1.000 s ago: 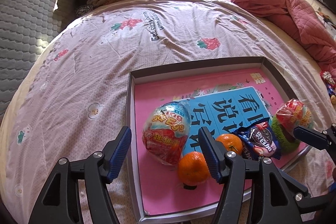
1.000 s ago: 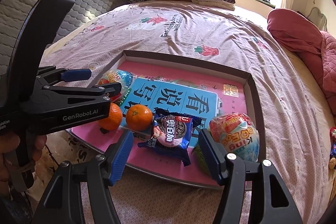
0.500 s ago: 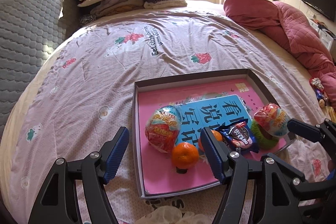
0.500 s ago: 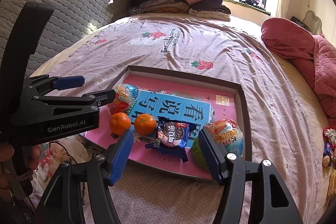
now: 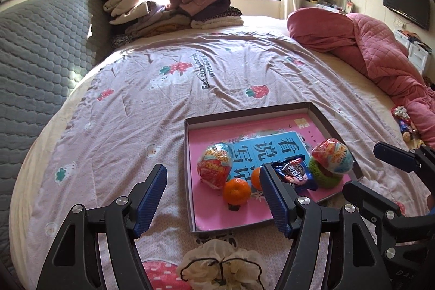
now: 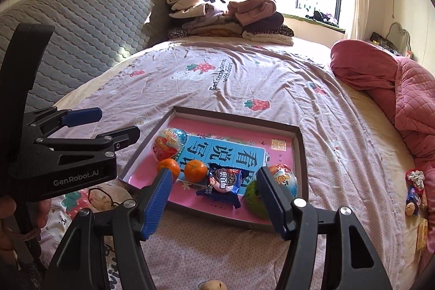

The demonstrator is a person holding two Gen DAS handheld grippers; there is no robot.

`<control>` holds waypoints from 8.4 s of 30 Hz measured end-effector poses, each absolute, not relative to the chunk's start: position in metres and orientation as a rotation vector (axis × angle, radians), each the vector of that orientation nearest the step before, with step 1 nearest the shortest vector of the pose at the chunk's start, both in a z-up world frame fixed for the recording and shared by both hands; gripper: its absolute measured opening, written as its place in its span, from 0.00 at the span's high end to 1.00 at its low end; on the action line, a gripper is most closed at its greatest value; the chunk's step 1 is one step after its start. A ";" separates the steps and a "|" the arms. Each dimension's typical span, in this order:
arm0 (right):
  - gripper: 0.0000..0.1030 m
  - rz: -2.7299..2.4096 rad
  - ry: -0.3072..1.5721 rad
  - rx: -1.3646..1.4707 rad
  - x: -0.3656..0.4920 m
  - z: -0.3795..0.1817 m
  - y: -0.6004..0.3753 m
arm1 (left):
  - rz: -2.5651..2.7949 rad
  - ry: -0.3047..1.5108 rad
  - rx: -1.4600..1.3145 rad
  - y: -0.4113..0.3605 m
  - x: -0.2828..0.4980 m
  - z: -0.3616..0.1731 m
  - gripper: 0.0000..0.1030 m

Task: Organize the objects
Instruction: 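Withdraw both grippers up and back from the tray, then approach the white mesh pouch with left while right approaches the round brown ball, then close left gripper on the white mesh pouch while right closes on the brown ball, then lift and carry the white pouch with left while right carries the brown ball toward the tray, then lower the white pouch into the tray with left while right lowers the brown ball beside the green ring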

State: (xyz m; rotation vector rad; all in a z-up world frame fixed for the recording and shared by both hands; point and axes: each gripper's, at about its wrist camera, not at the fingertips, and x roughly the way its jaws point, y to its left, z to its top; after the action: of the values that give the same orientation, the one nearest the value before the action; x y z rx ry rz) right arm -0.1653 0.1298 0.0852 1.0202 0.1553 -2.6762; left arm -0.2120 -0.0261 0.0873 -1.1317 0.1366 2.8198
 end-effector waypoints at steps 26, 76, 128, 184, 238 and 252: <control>0.33 -2.757 0.090 0.835 -0.084 0.151 0.149 | 2.883 0.104 -0.952 -0.027 -0.100 0.147 0.29; 0.32 -2.728 0.094 1.030 -0.053 0.035 0.171 | 2.831 0.076 -1.195 -0.025 -0.061 0.009 0.29; 0.51 -2.694 0.174 1.123 -0.085 -0.052 0.160 | 2.786 -0.032 -1.274 -0.037 -0.154 -0.052 0.29; 0.67 -2.749 0.135 0.897 -0.071 -0.011 0.152 | 2.791 -0.089 -1.071 -0.035 -0.125 -0.015 0.90; 0.67 -2.756 0.240 0.905 -0.213 -0.001 0.127 | 2.825 -0.001 -1.103 -0.032 -0.232 -0.011 0.90; 0.67 -2.755 0.205 0.983 -0.216 -0.029 0.134 | 2.777 -0.002 -1.135 -0.026 -0.229 -0.032 0.90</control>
State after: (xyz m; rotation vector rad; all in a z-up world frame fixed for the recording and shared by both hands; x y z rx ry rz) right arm -0.2162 0.1341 -0.0293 0.9829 0.2047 -2.7551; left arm -0.2294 -0.0260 -0.0319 -1.1349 -0.0015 2.7769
